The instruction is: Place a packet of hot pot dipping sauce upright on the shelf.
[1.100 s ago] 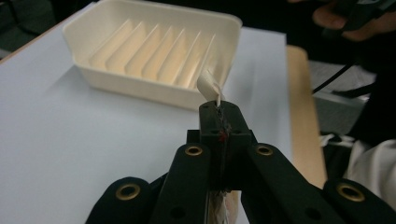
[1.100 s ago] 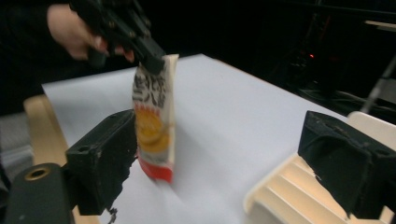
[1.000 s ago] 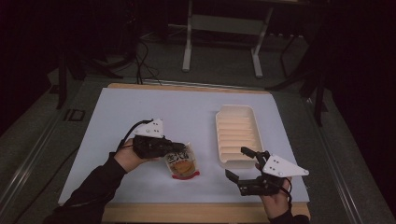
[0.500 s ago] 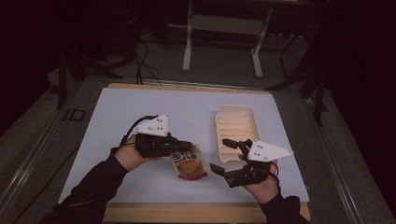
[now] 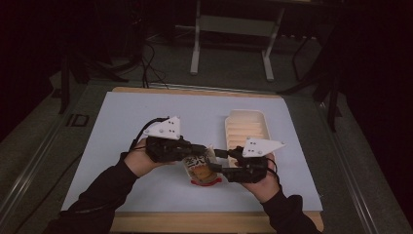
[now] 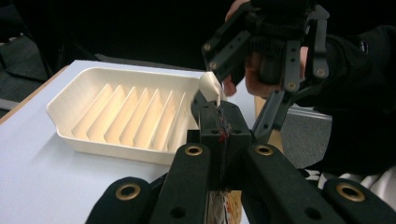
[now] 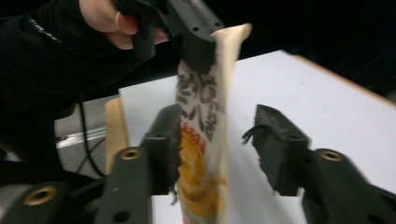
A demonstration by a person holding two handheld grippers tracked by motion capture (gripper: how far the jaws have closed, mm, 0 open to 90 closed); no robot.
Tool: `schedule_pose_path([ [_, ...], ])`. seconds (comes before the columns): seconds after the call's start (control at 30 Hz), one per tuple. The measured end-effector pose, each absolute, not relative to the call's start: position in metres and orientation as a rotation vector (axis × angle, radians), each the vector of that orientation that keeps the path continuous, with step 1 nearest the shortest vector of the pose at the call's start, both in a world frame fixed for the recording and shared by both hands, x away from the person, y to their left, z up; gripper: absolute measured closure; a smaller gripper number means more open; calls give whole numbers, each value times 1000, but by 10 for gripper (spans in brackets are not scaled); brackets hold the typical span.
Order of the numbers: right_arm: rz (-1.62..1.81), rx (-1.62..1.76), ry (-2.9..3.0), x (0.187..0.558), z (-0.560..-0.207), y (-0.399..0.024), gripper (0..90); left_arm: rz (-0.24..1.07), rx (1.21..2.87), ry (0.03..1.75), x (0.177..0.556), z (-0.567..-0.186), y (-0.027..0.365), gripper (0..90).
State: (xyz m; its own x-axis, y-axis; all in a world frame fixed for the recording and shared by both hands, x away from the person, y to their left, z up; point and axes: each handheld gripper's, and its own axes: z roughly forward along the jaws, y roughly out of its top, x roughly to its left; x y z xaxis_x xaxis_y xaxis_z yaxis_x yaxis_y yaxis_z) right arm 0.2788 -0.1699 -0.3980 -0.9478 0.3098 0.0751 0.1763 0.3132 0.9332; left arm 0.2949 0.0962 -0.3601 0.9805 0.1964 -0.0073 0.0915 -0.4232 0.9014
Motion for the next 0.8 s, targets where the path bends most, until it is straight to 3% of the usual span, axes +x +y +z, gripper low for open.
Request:
schedule_pose_path([
  [0.43,1695,403,2558,291,-395,-161,868,104,2035,177,294,-362,83,899],
  [0.8,1683,375,2558,289,-386,-161,894,56,1963,156,296,-358,89,865],
])
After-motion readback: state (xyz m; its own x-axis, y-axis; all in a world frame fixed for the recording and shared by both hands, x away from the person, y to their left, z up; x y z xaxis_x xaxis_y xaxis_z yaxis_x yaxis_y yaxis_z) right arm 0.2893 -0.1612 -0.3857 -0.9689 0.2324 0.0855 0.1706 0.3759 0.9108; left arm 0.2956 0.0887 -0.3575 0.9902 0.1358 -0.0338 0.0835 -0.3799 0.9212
